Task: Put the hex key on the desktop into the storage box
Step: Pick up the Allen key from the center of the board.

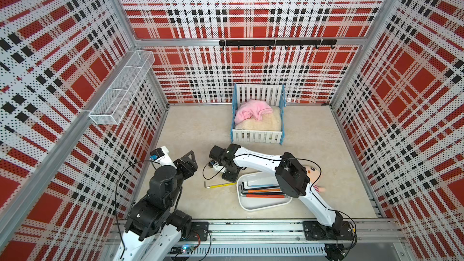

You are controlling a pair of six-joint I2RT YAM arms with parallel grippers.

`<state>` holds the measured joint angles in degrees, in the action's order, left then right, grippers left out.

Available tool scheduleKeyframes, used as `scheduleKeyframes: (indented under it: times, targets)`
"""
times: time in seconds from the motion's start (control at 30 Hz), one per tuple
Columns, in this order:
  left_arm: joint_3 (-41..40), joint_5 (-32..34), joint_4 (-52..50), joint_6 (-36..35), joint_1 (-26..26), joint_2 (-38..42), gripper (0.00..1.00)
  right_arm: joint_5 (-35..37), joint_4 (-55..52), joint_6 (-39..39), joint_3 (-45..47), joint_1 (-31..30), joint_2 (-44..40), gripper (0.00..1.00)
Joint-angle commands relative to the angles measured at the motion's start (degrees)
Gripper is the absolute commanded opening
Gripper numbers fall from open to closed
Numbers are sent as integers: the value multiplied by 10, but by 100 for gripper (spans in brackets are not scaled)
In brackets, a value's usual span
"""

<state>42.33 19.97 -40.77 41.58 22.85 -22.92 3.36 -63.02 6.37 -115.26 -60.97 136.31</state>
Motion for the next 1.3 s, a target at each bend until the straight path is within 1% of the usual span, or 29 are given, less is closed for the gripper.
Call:
scheduleKeyframes:
  times: [0.0, 0.37, 0.67, 1.03, 1.27]
  targets:
    - [1, 5, 1, -2, -1, -5, 75, 54, 71, 13, 0, 0, 13, 0]
    - [1, 7, 1, -1, -3, -7, 75, 115, 101, 23, -7, 3, -16, 0]
    - [1, 5, 1, -2, -4, -10, 75, 124, 93, 22, -26, 15, -20, 0]
    - [1, 5, 1, -2, -4, -11, 75, 143, 47, -4, -43, 18, -24, 0]
    - [1, 4, 0, -2, -4, -10, 75, 160, 37, -14, -30, 18, -60, 0]
